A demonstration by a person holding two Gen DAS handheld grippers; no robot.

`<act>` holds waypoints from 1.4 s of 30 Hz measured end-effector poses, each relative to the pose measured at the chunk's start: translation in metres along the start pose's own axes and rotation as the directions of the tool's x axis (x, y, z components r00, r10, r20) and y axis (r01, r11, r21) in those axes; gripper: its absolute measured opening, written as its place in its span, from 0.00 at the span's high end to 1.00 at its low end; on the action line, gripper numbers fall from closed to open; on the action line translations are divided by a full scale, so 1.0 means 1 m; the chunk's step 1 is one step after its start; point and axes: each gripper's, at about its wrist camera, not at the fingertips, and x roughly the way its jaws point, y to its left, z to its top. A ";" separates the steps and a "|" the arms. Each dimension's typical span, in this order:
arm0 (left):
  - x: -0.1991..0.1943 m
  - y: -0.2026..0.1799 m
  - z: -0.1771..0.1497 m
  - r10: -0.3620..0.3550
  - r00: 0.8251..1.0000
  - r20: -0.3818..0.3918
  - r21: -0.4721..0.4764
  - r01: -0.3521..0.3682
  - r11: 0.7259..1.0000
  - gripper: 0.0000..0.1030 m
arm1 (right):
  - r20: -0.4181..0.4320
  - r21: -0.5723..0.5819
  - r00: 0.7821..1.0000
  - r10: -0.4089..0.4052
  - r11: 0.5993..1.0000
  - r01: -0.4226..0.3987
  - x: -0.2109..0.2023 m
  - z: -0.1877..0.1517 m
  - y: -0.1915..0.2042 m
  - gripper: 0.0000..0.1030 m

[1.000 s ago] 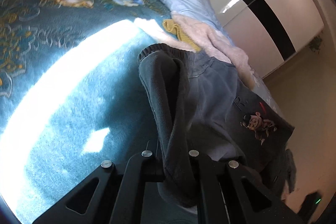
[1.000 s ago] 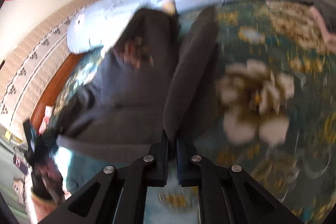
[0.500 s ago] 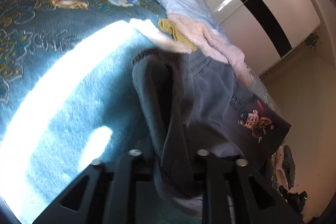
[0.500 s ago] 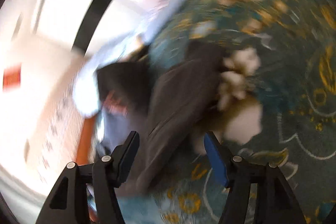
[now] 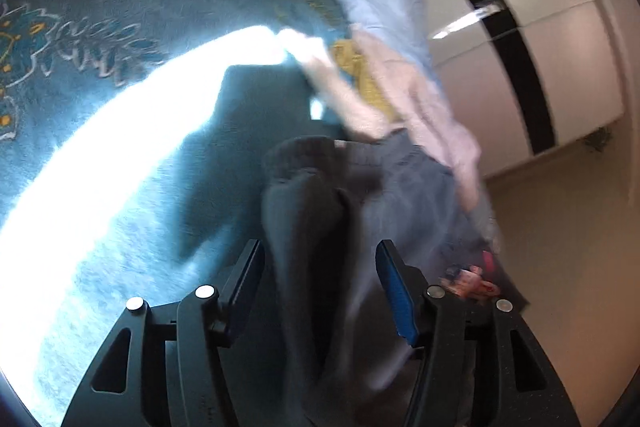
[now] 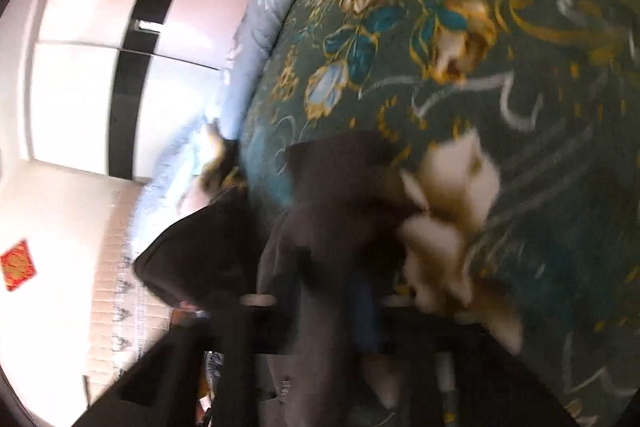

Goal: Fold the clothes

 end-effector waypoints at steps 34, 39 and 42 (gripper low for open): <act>-0.050 -0.038 -0.095 0.005 0.998 0.061 0.293 -0.022 0.956 0.51 | 0.231 -0.202 0.963 -0.137 0.962 0.185 -0.181 0.037 -0.119 0.61; -0.026 -0.047 -0.061 0.008 0.999 0.031 0.283 -0.016 0.959 0.45 | 0.348 -0.197 0.911 -0.224 0.932 0.304 -0.204 0.058 -0.103 0.46; -0.008 -0.053 -0.039 0.003 1.000 0.004 0.274 -0.004 0.962 0.41 | 0.329 -0.268 0.926 -0.186 0.922 0.281 -0.187 0.064 -0.063 0.46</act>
